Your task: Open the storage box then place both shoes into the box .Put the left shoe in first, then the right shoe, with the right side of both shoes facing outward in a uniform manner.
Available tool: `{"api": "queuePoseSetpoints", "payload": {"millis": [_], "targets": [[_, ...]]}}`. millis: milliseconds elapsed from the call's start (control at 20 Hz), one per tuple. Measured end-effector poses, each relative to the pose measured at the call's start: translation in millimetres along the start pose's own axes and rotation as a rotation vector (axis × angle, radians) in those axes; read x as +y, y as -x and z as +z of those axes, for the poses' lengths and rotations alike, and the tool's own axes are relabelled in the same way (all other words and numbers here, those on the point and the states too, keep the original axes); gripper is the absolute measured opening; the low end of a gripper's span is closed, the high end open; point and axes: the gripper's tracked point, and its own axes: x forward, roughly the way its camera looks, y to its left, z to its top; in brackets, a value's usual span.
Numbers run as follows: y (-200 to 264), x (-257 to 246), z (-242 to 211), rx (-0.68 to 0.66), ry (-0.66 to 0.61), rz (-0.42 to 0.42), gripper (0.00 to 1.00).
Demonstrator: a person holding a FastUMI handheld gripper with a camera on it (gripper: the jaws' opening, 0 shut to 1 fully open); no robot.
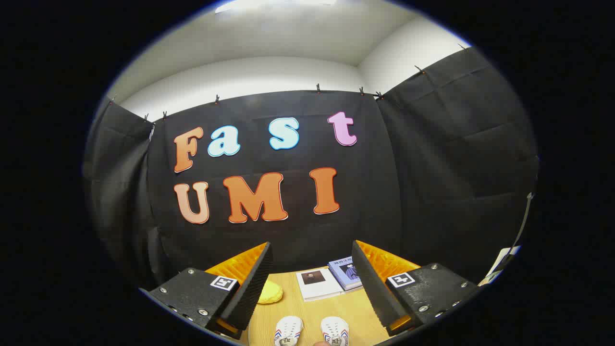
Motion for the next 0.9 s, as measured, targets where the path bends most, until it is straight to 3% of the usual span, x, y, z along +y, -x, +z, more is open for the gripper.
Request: {"api": "queuePoseSetpoints", "payload": {"millis": [900], "targets": [[6.0, 1.0, -21.9, 0.063, 0.024, 0.014, 0.98]]}}
